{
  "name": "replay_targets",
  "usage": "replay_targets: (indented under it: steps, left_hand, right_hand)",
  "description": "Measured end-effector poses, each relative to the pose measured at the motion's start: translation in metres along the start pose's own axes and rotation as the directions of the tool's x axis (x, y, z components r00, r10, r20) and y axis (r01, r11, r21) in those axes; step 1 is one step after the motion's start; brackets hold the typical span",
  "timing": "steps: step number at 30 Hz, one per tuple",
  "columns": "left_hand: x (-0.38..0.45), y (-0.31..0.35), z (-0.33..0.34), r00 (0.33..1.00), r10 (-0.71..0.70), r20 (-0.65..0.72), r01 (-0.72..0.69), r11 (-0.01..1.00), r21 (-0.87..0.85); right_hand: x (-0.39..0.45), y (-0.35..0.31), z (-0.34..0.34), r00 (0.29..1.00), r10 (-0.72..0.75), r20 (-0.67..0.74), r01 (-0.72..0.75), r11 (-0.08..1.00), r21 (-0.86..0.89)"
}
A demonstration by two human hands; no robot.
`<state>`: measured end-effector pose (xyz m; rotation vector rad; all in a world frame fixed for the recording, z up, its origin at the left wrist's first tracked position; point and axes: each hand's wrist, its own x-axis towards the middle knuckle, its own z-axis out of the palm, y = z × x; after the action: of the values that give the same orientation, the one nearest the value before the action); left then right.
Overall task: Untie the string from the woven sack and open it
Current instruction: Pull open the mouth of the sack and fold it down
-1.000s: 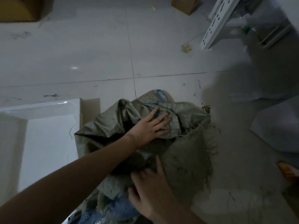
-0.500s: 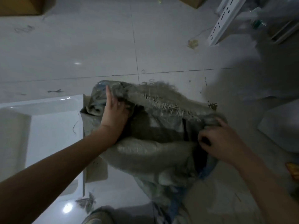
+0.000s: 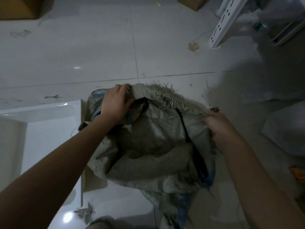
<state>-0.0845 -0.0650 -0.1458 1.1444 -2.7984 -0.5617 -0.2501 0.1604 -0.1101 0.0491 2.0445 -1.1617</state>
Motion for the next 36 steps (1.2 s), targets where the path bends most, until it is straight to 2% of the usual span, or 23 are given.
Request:
replay_targets:
  steps: [3, 5, 7, 9, 11, 14, 16, 17, 18, 20, 21, 22, 23, 24, 25, 26, 28, 30, 31, 33, 34, 35, 36]
  left_hand:
    - [0.012, -0.001, -0.004, 0.985, -0.096, 0.143, 0.140, 0.931, -0.336]
    - [0.020, -0.002, -0.011, 0.966, -0.140, 0.216, 0.239, 0.796, -0.555]
    - [0.026, -0.003, -0.016, 0.937, -0.243, 0.251, 0.349, 0.647, -0.678]
    - [0.029, -0.005, -0.016, 0.900, -0.309, 0.306, 0.434, 0.603, -0.669]
    - [0.035, -0.010, -0.010, 0.859, -0.365, 0.360, 0.512, 0.647, -0.565]
    - [0.040, -0.014, -0.001, 0.732, -0.464, 0.499, 0.613, 0.768, -0.185]
    - [0.038, -0.013, 0.003, 0.741, -0.455, 0.495, 0.524, 0.852, -0.002]
    - [0.038, -0.011, 0.005, 0.777, -0.440, 0.450, 0.466, 0.883, 0.059]
    - [0.037, -0.008, 0.007, 0.821, -0.421, 0.386, 0.407, 0.905, 0.122]
    - [0.030, 0.006, 0.005, 0.913, -0.349, 0.213, 0.292, 0.921, 0.258]
    - [0.025, 0.014, 0.002, 0.961, -0.259, 0.100, 0.223, 0.934, 0.280]
    - [0.018, 0.021, -0.001, 0.992, -0.125, -0.022, 0.126, 0.954, 0.271]
    - [0.007, 0.028, -0.004, 0.991, 0.047, -0.122, -0.015, 0.968, 0.252]
    - [-0.005, 0.031, -0.005, 0.956, 0.244, -0.161, -0.195, 0.942, 0.273]
    - [-0.020, 0.033, -0.001, 0.893, 0.435, -0.115, -0.371, 0.857, 0.359]
    - [-0.037, 0.031, 0.007, 0.820, 0.572, 0.001, -0.503, 0.720, 0.478]
    - [-0.062, 0.017, 0.031, 0.735, 0.632, 0.246, -0.620, 0.479, 0.621]
    - [-0.069, -0.001, 0.047, 0.729, 0.599, 0.331, -0.636, 0.414, 0.652]
    - [-0.068, -0.004, 0.049, 0.731, 0.574, 0.369, -0.641, 0.391, 0.661]
    - [-0.059, -0.003, 0.049, 0.723, 0.537, 0.435, -0.643, 0.291, 0.708]
    - [-0.054, -0.001, 0.049, 0.732, 0.503, 0.459, -0.639, 0.272, 0.720]
    - [-0.047, 0.002, 0.048, 0.749, 0.471, 0.466, -0.626, 0.273, 0.731]
    - [-0.039, 0.003, 0.047, 0.769, 0.443, 0.461, -0.604, 0.267, 0.751]
  right_hand:
    - [0.007, 0.003, -0.009, 0.972, 0.167, 0.163, -0.197, 0.962, 0.189]
    - [0.019, 0.009, -0.017, 0.957, 0.236, 0.170, -0.262, 0.953, 0.152]
    - [0.030, 0.011, -0.023, 0.943, 0.283, 0.176, -0.296, 0.954, 0.049]
    - [0.039, 0.012, -0.026, 0.930, 0.323, 0.174, -0.319, 0.946, -0.052]
    - [0.047, 0.010, -0.028, 0.915, 0.362, 0.176, -0.331, 0.926, -0.182]
    - [0.057, 0.007, -0.022, 0.904, 0.418, 0.087, -0.312, 0.786, -0.534]
    - [0.063, 0.008, -0.016, 0.918, 0.393, 0.049, -0.223, 0.614, -0.758]
    - [0.064, 0.009, -0.012, 0.938, 0.343, 0.043, -0.151, 0.519, -0.841]
    - [0.065, 0.011, -0.008, 0.965, 0.258, 0.052, -0.082, 0.481, -0.873]
    - [0.061, 0.010, 0.002, 0.997, 0.047, 0.056, 0.023, 0.530, -0.847]
    - [0.050, 0.008, 0.005, 0.993, -0.111, 0.026, 0.082, 0.545, -0.834]
    - [0.039, 0.008, 0.008, 0.947, -0.320, -0.038, 0.152, 0.549, -0.822]
    - [0.025, 0.009, 0.010, 0.838, -0.536, -0.104, 0.235, 0.526, -0.817]
    - [0.005, 0.010, 0.014, 0.700, -0.703, -0.127, 0.304, 0.455, -0.837]
    - [-0.017, 0.013, 0.020, 0.593, -0.799, -0.103, 0.337, 0.362, -0.869]
    - [-0.040, 0.021, 0.029, 0.547, -0.836, -0.035, 0.373, 0.282, -0.884]
    - [-0.075, 0.049, 0.047, 0.545, -0.814, 0.200, 0.501, 0.125, -0.856]
    - [-0.092, 0.073, 0.060, 0.576, -0.661, 0.481, 0.668, 0.040, -0.743]
    - [-0.093, 0.080, 0.064, 0.604, -0.544, 0.582, 0.729, 0.083, -0.679]
    - [-0.086, 0.079, 0.068, 0.696, -0.369, 0.616, 0.716, 0.288, -0.636]
    - [-0.082, 0.076, 0.068, 0.737, -0.306, 0.603, 0.676, 0.304, -0.672]
    - [-0.077, 0.077, 0.067, 0.748, -0.311, 0.586, 0.659, 0.251, -0.709]
    - [-0.073, 0.080, 0.064, 0.719, -0.362, 0.593, 0.676, 0.167, -0.718]
